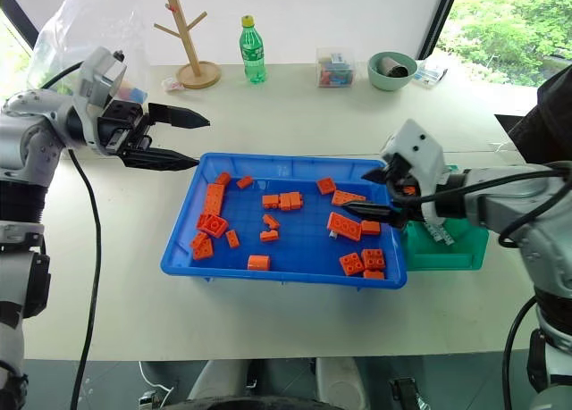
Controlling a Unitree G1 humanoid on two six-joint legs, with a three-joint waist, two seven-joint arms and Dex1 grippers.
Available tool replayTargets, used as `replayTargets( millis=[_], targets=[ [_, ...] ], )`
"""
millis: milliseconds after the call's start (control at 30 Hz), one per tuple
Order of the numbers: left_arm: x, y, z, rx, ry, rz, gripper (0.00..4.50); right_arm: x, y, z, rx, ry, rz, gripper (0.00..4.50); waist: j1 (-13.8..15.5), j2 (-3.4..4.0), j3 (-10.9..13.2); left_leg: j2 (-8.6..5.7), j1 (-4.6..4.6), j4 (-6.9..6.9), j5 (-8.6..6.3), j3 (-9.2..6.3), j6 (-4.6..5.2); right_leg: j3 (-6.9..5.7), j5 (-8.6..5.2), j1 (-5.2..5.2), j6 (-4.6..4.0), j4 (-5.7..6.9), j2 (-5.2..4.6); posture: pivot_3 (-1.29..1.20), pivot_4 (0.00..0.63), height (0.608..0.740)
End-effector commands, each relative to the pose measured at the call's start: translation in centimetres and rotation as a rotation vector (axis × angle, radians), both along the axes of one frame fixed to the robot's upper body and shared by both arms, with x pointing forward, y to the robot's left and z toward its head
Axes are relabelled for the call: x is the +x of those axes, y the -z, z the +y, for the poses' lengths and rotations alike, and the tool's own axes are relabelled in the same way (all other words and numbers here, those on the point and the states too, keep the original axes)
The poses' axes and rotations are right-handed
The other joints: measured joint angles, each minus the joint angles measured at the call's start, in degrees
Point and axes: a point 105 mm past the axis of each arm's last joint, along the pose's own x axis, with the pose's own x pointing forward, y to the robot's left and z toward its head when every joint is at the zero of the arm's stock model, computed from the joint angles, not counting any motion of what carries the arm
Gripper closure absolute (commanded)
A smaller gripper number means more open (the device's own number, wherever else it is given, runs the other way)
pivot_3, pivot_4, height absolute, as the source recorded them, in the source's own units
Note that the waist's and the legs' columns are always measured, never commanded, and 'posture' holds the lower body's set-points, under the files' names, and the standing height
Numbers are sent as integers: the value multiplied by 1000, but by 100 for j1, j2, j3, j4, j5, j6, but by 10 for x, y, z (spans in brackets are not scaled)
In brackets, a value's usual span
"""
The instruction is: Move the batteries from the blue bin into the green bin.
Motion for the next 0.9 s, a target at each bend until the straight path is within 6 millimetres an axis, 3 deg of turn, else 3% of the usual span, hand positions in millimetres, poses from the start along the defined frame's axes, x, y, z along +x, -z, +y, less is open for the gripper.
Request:
replayTargets(
  millis=[33, 300, 600, 900],
  targets=[
    [-6, -12, 8, -1, -14, -47, 0, 5, 14, -6, -67, -32, -34, 18, -4, 1, 1, 0, -1, 0, 0, 0, 0, 0, 0, -1, 0, 0, 0, 0, 150, 736],
    [-7, -12, 10, 5, -24, -45, 0, 9, 53, -9, -99, -68, 29, 18, -28, 1, 1, 0, 1, 1, 0, 0, 0, 1, 0, -1, 0, 3, 2, 0, 150, 736],
    [-7, -14, 9, 7, -25, -50, 0, 23, 68, -7, -98, -47, 43, 18, 12, 0, 0, -1, 4, 10, 1, -1, -1, -1, 0, 9, 0, 1, 0, 0, 150, 736],
    [-6, -16, 9, 7, -32, -59, 0, 15, 78, -2, -108, -88, 80, 18, 10, -1, 0, 0, 10, 10, 0, -4, -1, -3, 0, 18, 0, 1, 1, 0, 150, 736]
  ],
)
